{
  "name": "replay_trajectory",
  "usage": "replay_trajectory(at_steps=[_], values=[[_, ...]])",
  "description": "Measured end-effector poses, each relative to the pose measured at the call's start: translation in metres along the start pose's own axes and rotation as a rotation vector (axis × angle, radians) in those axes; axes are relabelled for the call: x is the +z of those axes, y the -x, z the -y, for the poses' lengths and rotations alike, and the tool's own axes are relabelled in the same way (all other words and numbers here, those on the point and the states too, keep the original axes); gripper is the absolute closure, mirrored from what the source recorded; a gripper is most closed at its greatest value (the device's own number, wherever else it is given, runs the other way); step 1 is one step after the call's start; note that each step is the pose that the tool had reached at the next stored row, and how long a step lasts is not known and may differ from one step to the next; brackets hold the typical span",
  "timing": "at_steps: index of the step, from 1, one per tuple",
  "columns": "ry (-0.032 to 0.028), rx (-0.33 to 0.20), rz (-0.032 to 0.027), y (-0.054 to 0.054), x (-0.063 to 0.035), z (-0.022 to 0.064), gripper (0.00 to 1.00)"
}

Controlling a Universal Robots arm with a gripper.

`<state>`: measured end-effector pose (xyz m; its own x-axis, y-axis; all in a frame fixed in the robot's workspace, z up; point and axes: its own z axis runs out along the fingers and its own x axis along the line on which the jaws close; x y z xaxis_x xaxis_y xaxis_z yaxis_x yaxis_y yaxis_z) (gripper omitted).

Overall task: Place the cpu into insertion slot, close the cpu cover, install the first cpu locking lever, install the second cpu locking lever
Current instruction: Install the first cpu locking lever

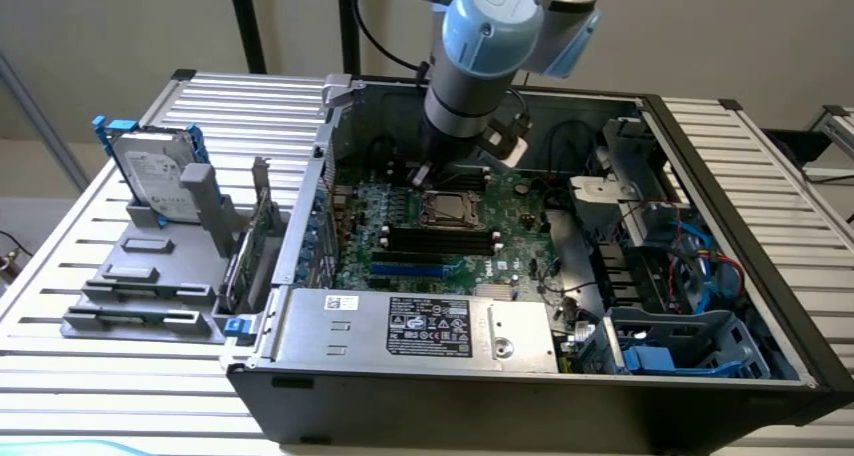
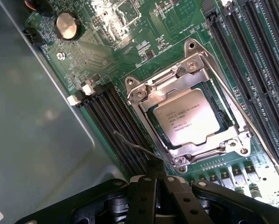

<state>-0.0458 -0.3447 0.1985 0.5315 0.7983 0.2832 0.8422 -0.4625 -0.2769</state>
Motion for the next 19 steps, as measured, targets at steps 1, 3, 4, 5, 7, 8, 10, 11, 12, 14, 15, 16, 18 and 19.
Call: replay_trajectory(at_steps=[1,3,4,5,7,8,10,11,12,14,15,16,18,19], values=[[-0.0002,0.0,0.0007,0.0,0.0004,-0.0005,0.89],[-0.0007,0.001,0.0021,-0.002,0.0011,-0.0016,0.89],[-0.001,0.001,0.0028,-0.002,0.0014,-0.0023,0.89],[-0.001,0.002,0.004,-0.003,0.0017,-0.0031,0.89],[-0.0005,0.003,0.0102,-0.004,0.0018,-0.0047,0.89],[-0.0006,0.004,0.0136,-0.004,0.0019,-0.0053,0.89],[-0.0036,0.007,0.0211,-0.005,0.0019,-0.0063,0.89],[-0.0047,0.009,0.0244,-0.005,0.0018,-0.0069,0.89],[-0.0052,0.01,0.0267,-0.006,0.0019,-0.0075,0.89],[-0.0067,0.011,0.0298,-0.007,0.0022,-0.0094,0.89],[-0.0074,0.012,0.0309,-0.008,0.0024,-0.0104,0.89],[-0.0082,0.012,0.0319,-0.009,0.0026,-0.0115,0.89],[-0.0097,0.013,0.0343,-0.01,0.0029,-0.0137,0.89],[-0.0105,0.014,0.0358,-0.011,0.003,-0.0148,0.89]])
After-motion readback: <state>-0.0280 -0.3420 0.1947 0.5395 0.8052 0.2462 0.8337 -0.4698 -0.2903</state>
